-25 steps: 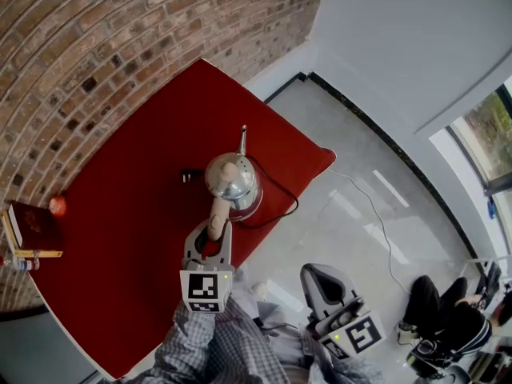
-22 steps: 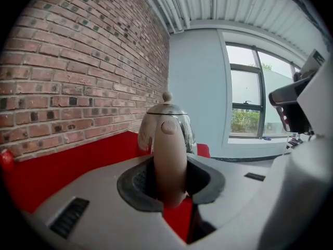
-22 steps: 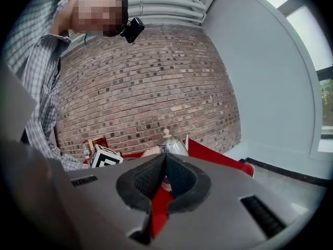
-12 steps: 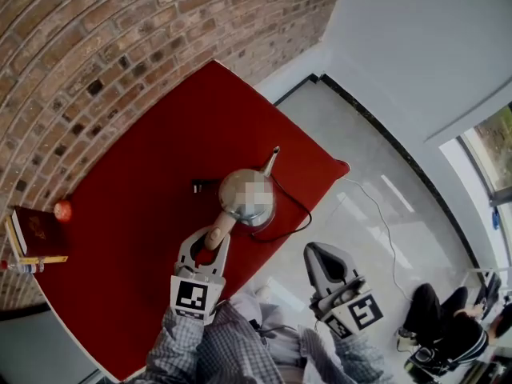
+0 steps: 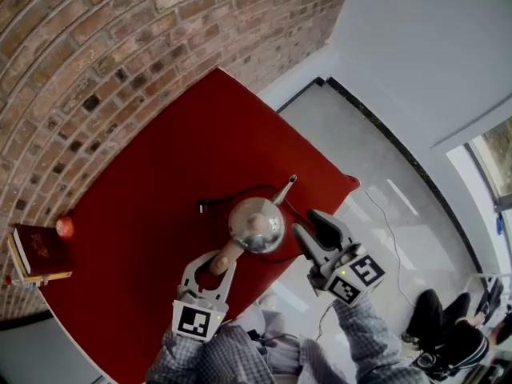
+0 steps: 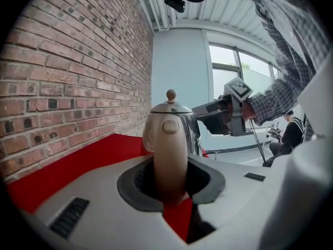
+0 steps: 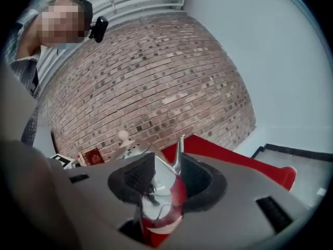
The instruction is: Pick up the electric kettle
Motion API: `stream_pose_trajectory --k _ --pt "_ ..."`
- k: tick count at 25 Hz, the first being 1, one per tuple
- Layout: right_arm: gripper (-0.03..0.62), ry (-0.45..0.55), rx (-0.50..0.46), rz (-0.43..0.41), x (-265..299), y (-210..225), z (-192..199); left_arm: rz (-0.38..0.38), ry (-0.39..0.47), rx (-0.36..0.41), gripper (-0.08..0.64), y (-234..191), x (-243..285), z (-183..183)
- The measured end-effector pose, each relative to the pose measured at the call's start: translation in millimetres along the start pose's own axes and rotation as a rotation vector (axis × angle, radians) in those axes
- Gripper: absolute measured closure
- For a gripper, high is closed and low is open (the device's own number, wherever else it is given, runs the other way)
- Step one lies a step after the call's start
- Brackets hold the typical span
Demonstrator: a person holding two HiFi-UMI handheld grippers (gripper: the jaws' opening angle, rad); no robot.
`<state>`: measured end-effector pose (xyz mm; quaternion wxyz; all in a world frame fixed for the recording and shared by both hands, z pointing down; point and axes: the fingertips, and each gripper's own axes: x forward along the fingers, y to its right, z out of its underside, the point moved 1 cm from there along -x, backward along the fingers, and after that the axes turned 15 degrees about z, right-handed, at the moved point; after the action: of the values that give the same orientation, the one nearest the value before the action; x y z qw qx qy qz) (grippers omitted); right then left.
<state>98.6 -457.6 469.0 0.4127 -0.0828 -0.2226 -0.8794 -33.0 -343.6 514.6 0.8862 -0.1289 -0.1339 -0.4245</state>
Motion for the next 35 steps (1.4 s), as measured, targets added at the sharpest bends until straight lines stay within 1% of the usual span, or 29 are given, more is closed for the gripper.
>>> stream_pose_trajectory --k 3,7,10,13,18,21,22,23,24,31,35 --pt "0.44 -0.024 0.072 -0.033 25.5 6.3 1.0 0.02 -0.006 0.009 0.468 -1.5 -0.5 0.0" --pt "0.442 -0.046 0.189 -0.055 52.2 15.4 4.8 0.035 -0.015 0.008 0.466 -2.2 -0.6 1.2" --pt "0.442 -0.066 0.223 -0.076 65.7 18.2 8.1 0.037 -0.011 0.007 0.466 -1.9 0.2 0.7" --pt "0.442 -0.082 0.268 -0.115 76.1 16.4 8.0 0.04 -0.003 0.012 0.466 -2.7 0.3 -0.6" --pt "0.437 -0.099 0.306 -0.16 84.8 13.9 8.0 0.048 -0.007 0.021 0.466 -3.2 -0.5 -0.4" --pt "0.425 -0.105 0.331 -0.193 87.0 13.9 8.4 0.041 -0.004 0.011 0.466 -3.5 0.5 -0.5" --pt "0.431 -0.104 0.34 -0.206 87.6 13.5 8.2 0.039 -0.006 0.008 0.466 -3.9 1.0 -0.2" --pt "0.452 -0.1 0.347 -0.215 88.2 12.9 7.9 0.038 -0.01 0.004 0.465 -4.3 1.4 0.3" --pt "0.453 -0.096 0.349 -0.22 88.7 12.6 7.6 0.036 -0.014 0.0 0.465 -4.6 1.7 0.7" --pt "0.459 -0.062 0.34 -0.187 88.7 13.0 3.0 0.039 -0.031 -0.043 0.463 -6.8 2.5 -2.3" --pt "0.46 -0.052 0.345 -0.169 88.3 14.7 1.3 0.059 -0.037 -0.019 0.466 -8.7 3.3 -6.5"
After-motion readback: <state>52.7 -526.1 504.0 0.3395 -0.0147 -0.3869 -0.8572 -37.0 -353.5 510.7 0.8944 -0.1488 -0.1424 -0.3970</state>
